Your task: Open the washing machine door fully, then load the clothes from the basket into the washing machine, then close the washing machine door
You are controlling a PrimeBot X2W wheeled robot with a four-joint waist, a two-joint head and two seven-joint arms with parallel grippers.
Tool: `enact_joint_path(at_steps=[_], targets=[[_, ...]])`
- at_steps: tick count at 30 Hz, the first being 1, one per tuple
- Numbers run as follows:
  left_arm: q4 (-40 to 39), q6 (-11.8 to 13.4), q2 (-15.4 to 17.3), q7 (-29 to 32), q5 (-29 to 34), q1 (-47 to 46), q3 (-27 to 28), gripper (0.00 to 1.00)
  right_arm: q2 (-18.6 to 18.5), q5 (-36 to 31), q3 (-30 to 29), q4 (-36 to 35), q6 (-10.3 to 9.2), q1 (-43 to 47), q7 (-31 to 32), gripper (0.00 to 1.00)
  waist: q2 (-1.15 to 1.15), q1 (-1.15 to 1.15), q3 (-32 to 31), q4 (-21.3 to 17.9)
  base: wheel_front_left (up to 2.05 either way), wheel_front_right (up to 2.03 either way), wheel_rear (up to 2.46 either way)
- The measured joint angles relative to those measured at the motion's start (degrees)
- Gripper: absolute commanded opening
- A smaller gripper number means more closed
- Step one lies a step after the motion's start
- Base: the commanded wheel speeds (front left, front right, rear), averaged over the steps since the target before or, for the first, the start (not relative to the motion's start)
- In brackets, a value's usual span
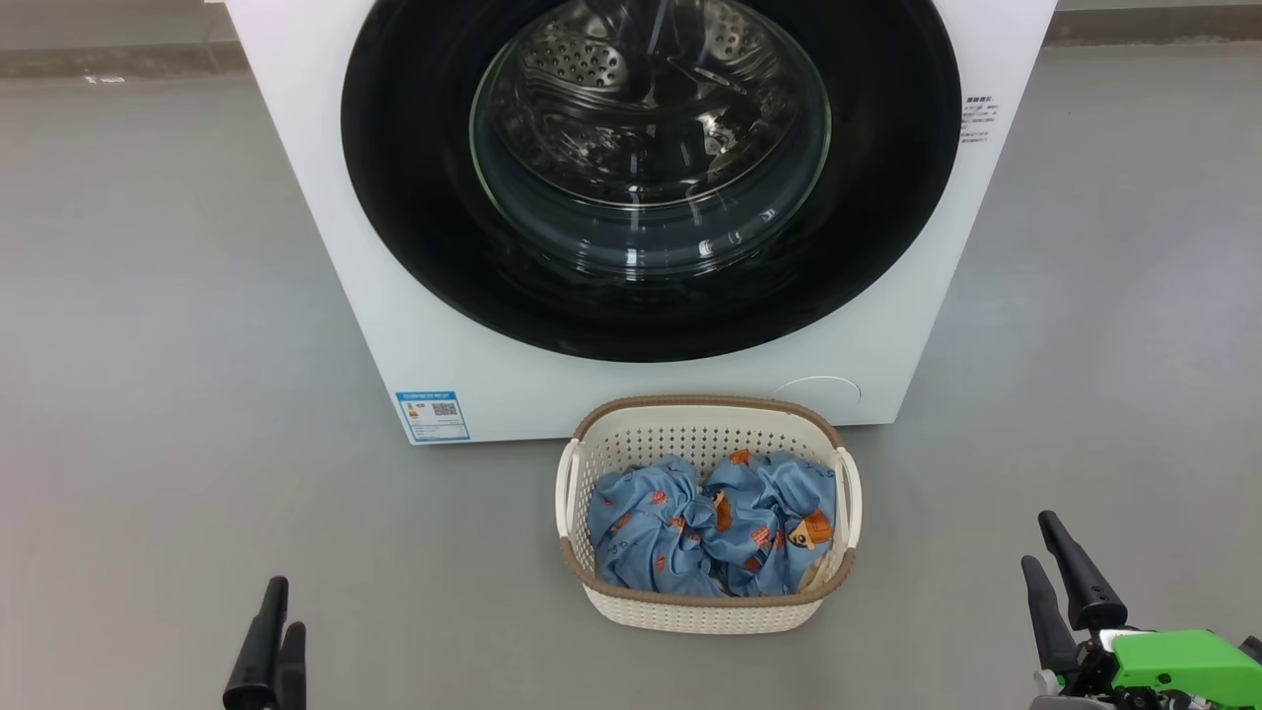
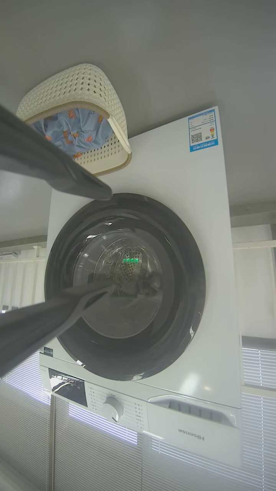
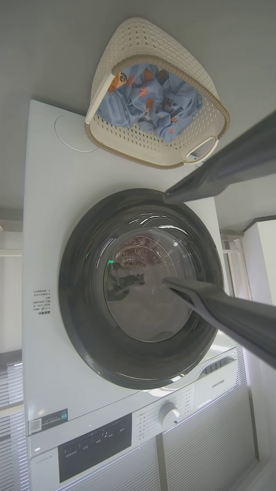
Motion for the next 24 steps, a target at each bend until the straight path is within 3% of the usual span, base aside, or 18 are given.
enact_joint_path(at_steps=[24], targets=[[-2.21, 0.0, 1.09, -3.57, 2.75, -1.43, -2.22, 1.0, -0.87, -0.8, 3.36, -3.75, 0.0, -1.6, -2.86, 1.0, 0.0, -0.08, 0.15, 0.14, 0.0, 0.0, 0.0]])
